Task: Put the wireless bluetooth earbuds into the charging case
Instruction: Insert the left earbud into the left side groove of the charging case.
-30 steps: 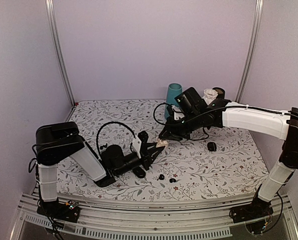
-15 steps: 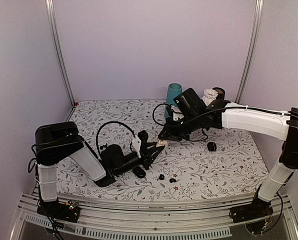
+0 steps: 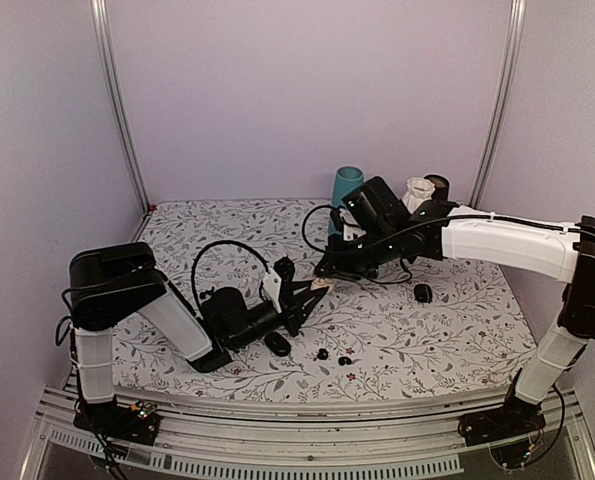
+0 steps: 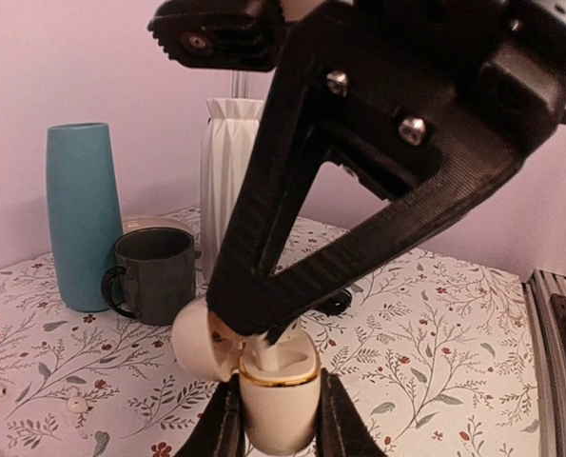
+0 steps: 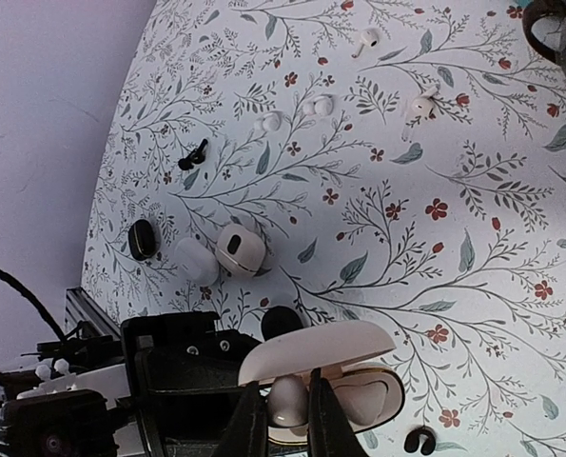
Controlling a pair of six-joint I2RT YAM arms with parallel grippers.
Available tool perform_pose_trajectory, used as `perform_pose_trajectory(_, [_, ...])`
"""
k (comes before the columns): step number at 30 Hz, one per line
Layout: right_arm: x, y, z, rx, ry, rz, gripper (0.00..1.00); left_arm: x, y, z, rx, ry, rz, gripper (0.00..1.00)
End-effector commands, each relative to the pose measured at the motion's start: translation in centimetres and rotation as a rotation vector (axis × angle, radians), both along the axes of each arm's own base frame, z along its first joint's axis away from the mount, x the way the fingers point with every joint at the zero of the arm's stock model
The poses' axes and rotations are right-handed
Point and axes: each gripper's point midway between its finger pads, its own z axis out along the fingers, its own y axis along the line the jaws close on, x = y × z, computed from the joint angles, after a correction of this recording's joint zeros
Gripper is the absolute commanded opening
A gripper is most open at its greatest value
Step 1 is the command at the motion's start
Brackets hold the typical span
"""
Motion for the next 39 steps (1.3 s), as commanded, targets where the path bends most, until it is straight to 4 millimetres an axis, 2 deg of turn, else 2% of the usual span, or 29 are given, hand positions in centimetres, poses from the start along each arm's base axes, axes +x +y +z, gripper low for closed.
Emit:
perform_pose_trajectory(1, [-1.1,0.9,-0.4,-0.022,0.009,0.037,0.07,-0.6,2.3,11.1,-0.343,-0.223,0.020,0.00])
perform_pose_trajectory(7, [-1.3,1.0,-0.3,-0.028,0.008,0.046,0.08,-0.5,2.3,11.4,-0.344,-0.233,0.024,0.00])
perform_pose_trajectory(11, [-1.5,1.0,0.1,-0.022,0.007,0.050,0.12,-0.6,2.3,11.4,-0.342,-0.236,0.019,0.00])
perform_pose_trajectory(17, [-1.4,0.7,1.7,-0.004,-0.022,0.047,0.31,-0.7,2.4,11.1,-0.338,-0.231,0.015,0.00])
perform_pose_trajectory(19, [-1.4,0.6,2.5,0.005,-0.041,0.049,0.35,-1.0,3.0,12.6,-0.365,-0.246,0.017,0.00])
perform_pose_trajectory(22, [-1.3,0.2,3.5,0.012,-0.071,0.046,0.40,-1.0,3.2,12.6,-0.367,-0.240,0.020,0.00])
perform_pose_trajectory(32, [-1.2,-0.7,5.5,0.028,-0.154,0.044,0.42,-0.7,4.4,13.5,-0.372,-0.242,0.043,0.00])
perform_pose_trajectory(39, [-1.1,-1.2,8.6,0.067,-0.248,0.058,0.44,-0.8,5.2,14.9,-0.376,-0.263,0.028,0.00])
